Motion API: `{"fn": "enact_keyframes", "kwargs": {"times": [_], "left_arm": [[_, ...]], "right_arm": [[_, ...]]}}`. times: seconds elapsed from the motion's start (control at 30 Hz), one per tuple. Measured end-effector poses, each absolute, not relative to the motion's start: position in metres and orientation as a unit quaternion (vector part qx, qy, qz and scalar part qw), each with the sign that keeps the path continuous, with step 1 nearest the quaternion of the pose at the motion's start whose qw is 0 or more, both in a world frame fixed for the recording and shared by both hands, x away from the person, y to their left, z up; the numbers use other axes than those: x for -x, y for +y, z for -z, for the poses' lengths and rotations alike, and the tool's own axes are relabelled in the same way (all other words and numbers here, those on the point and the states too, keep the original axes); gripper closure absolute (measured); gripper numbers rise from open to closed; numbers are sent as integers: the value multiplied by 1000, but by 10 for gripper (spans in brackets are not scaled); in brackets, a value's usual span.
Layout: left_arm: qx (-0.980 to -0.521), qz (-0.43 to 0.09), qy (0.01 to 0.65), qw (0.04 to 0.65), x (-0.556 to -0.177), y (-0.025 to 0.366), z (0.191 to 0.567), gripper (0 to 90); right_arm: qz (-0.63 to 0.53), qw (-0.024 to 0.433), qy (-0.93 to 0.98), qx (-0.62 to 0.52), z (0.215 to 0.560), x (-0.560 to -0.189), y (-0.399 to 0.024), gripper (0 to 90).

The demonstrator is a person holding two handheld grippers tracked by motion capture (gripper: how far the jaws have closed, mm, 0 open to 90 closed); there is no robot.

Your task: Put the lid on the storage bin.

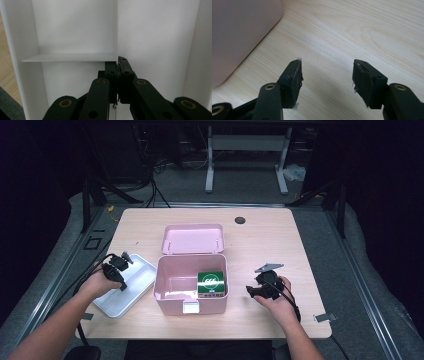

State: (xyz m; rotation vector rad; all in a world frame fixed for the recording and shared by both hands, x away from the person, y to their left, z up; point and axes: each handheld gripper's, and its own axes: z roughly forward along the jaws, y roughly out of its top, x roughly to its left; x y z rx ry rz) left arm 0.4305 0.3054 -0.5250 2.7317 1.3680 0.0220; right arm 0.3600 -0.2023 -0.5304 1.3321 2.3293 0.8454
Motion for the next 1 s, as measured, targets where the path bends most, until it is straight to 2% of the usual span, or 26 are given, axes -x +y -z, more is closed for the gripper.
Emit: {"fn": "enact_keyframes", "kwargs": {"times": [0.6,1.0], "left_arm": [[-890,-4,452,62,-430,313,522,891],[-894,-36,436,98,-427,321,449,892]], "right_arm": [[-311,156,800,-488,531,-361,-210,406],[-330,150,792,-492,530,-362,-214,411]]}}
